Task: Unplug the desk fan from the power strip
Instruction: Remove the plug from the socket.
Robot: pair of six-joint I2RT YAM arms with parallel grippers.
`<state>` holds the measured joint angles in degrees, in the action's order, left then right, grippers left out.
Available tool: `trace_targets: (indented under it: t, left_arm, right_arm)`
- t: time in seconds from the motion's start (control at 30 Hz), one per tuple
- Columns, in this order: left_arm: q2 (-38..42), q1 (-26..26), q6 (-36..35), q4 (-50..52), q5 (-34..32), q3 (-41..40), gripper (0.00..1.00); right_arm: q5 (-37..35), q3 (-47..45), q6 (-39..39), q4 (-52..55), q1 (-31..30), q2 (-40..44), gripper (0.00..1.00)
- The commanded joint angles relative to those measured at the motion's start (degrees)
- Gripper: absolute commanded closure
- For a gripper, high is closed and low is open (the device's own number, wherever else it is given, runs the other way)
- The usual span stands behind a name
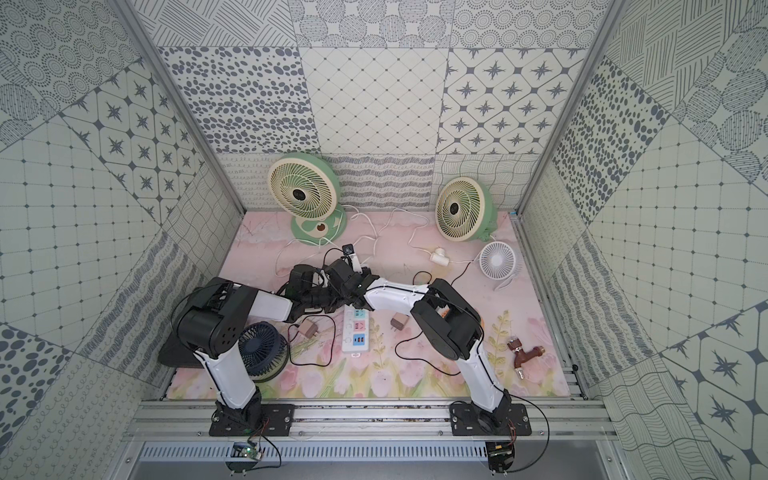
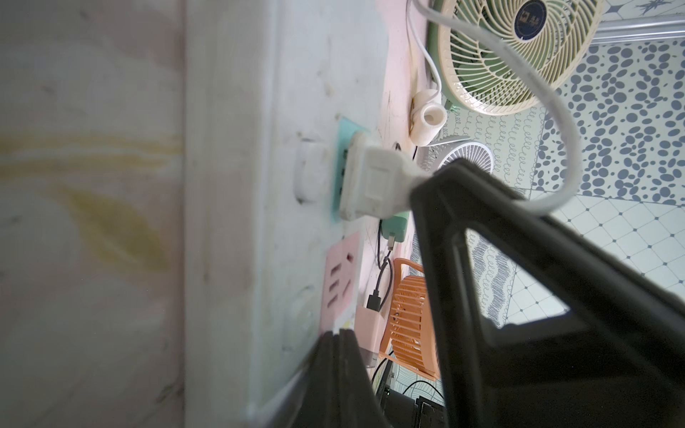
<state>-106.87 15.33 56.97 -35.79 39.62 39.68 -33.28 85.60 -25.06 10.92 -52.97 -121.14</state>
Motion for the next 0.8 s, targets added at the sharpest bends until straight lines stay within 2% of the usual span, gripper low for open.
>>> trace_targets:
  t: [0.0, 0.13, 0.33, 0.4, 0.57, 0.67, 0.77]
  left_arm:
    - [-0.8, -0.6, -1.4, 11.0, -5.7, -0.4, 1.00]
    - [-0.7, -0.6, -1.4, 10.9, -5.7, -0.5, 1.00]
    - [-0.7, -0.6, -1.4, 11.1, -5.7, -0.3, 1.00]
    - [-0.7, -0.6, -1.4, 11.2, -5.7, -0.4, 1.00]
    - [-0.4, -0.8, -1.5, 11.3, -5.8, -0.5, 1.00]
    - [-0.5, -0.7, -1.4, 11.2, -5.9, -0.5, 1.00]
    - [-0.5, -0.7, -1.4, 11.2, -5.8, -0.5, 1.00]
  right_arm:
    - [3.9, -2.6, -4.1, -2.5, 2.5, 2.8, 0.93]
    - [6.5, -3.0, -4.9, -3.5, 3.1, 3.0, 0.93]
    - [-3.6, 1.9, 4.0, -1.0, -1.9, 0.5, 0.93]
    - [-3.1, 0.7, 2.7, -1.1, -1.0, 1.5, 0.92]
    - [6.0, -4.4, -5.3, -3.8, 3.6, 4.6, 0.92]
    - [5.1, -2.8, -3.8, -3.2, 2.3, 3.6, 0.92]
    - [0.0, 0.6, 0.6, -1.5, -0.9, 1.3, 0.92]
